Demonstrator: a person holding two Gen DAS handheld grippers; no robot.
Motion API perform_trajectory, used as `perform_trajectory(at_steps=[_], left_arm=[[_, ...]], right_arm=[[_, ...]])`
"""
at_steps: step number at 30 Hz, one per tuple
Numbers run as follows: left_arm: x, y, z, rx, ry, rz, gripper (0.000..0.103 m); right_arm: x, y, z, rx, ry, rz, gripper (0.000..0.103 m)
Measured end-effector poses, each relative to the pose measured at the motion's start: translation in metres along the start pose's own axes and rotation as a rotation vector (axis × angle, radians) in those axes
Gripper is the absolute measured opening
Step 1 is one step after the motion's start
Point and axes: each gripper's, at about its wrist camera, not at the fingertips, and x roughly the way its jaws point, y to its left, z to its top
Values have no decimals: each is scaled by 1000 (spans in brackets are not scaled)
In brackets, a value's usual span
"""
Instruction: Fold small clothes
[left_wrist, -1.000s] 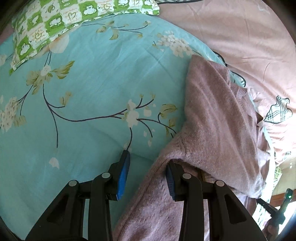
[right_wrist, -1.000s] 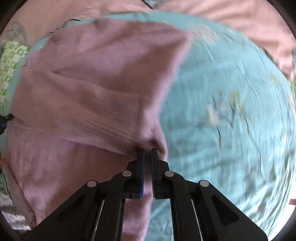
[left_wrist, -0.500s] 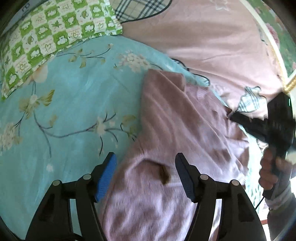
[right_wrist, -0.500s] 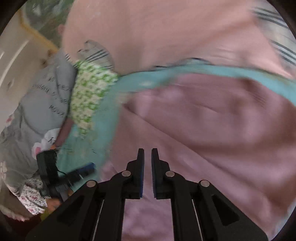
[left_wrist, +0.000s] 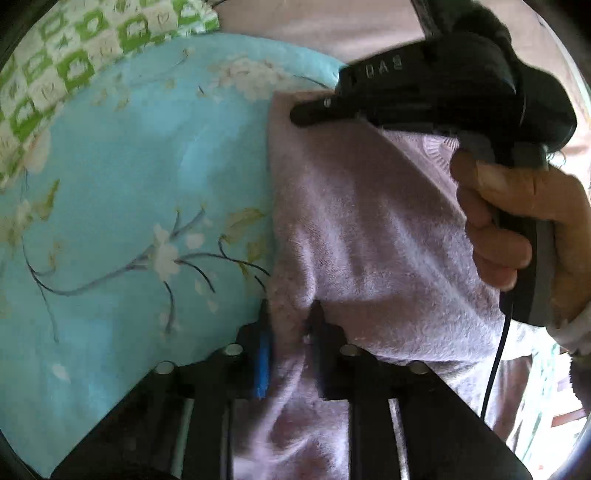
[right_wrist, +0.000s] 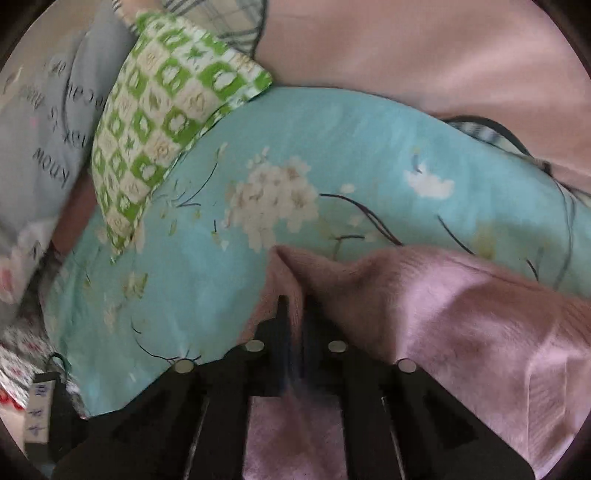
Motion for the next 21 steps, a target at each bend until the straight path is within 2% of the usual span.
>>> perform_trajectory(at_steps=[2, 4, 6, 7, 9, 10, 11, 12, 14, 16, 21], left_arm=[[-5, 5, 1, -12, -21, 11, 11], [-2, 13, 0, -44, -4, 16, 11], [-1, 18, -1, -49, 13, 14, 13], [-4, 20, -2, -46, 15, 17, 18], [-13, 21, -3, -36, 22, 31, 26], [-18, 23, -4, -33, 23, 33, 26], [-22, 24, -7, -34, 25, 35, 27], [-27, 27, -11, -39, 32, 34, 27], [-39, 36, -22, -47, 38, 38, 27], [-49, 40, -33, -52, 38, 50, 27], [-77, 46, -46, -35, 5, 17, 27]], right_arm=[[-11, 3, 4, -23, -67, 2, 4], [-20, -3, 7, 27, -147, 16, 4], [-4, -8, 7, 52, -135, -33, 5], [8, -13, 5, 79, -90, -8, 5], [3, -19, 1, 117, -103, 19, 8], [-6, -21, -1, 144, -129, 26, 15], [-18, -23, -5, 166, -131, 28, 26], [-29, -25, -9, 180, -142, 34, 30], [-62, -28, -27, 202, -221, 31, 42], [-94, -33, -50, 234, -285, 27, 46], [-150, -61, -139, 370, -333, 14, 46]])
